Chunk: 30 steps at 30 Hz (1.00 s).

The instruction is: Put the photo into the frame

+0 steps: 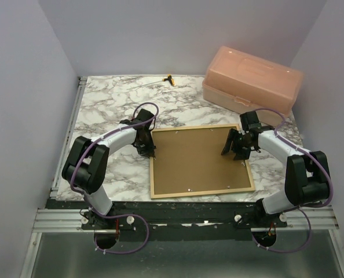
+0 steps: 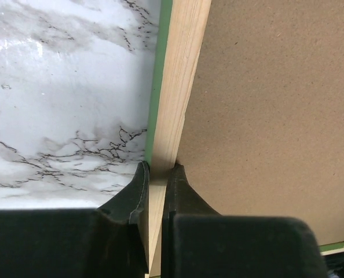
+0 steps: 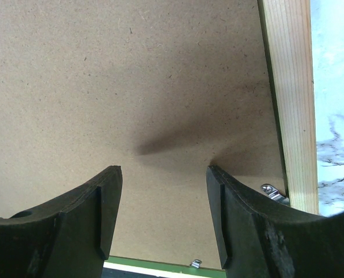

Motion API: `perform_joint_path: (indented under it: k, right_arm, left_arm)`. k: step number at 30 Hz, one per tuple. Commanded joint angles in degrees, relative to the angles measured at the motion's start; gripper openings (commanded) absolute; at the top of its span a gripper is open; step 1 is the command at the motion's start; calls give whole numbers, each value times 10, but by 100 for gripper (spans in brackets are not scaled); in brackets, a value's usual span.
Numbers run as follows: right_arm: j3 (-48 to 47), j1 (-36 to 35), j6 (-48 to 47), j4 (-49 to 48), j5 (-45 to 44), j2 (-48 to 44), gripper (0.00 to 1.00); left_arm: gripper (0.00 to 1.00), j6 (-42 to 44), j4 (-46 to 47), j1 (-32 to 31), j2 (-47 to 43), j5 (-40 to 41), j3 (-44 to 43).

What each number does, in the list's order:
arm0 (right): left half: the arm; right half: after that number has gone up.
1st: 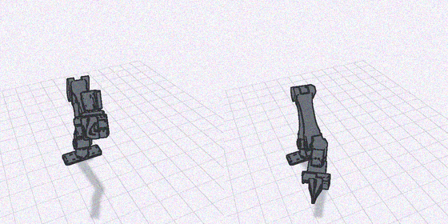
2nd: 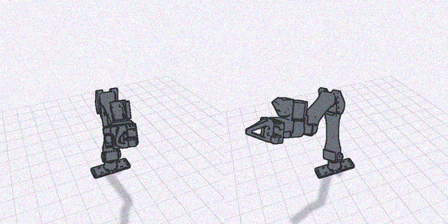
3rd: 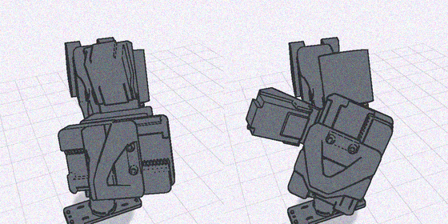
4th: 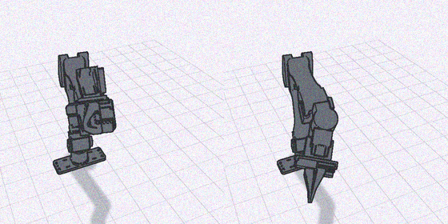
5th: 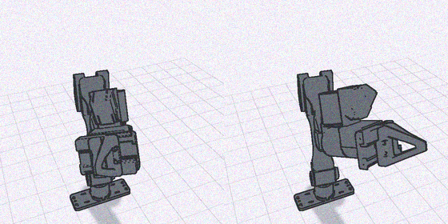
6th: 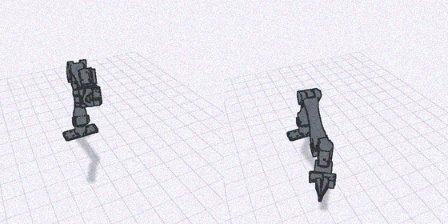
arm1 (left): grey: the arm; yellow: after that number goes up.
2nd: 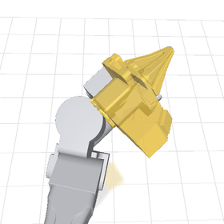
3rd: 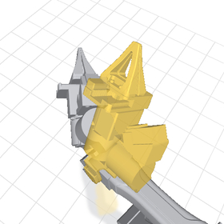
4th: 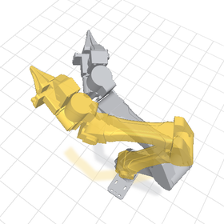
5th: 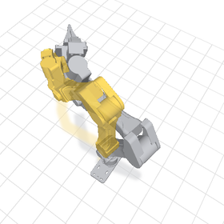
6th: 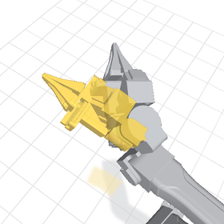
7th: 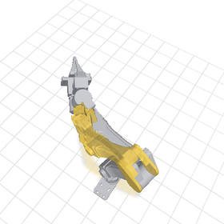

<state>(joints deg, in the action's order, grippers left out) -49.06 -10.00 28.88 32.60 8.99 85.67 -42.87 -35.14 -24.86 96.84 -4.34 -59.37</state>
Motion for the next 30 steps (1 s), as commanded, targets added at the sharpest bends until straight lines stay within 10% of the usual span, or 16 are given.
perform_joint_path:
  k: [1,20,25,30]
  right_arm:
    - [13,4,3,-10,13,-2,66]
    - [18,7,10,-15,20,-5,66]
    - [12,8,9,-7,12,-9,66]
    - [11,13,13,0,-4,-18,67]
  left_arm:
    - [0,20,19,0,4,24,24]
    - [0,35,-3,-30,-67,62,26]
    - [44,47,-17,-30,-63,50,7]
    - [58,50,-20,-30,-72,44,8]
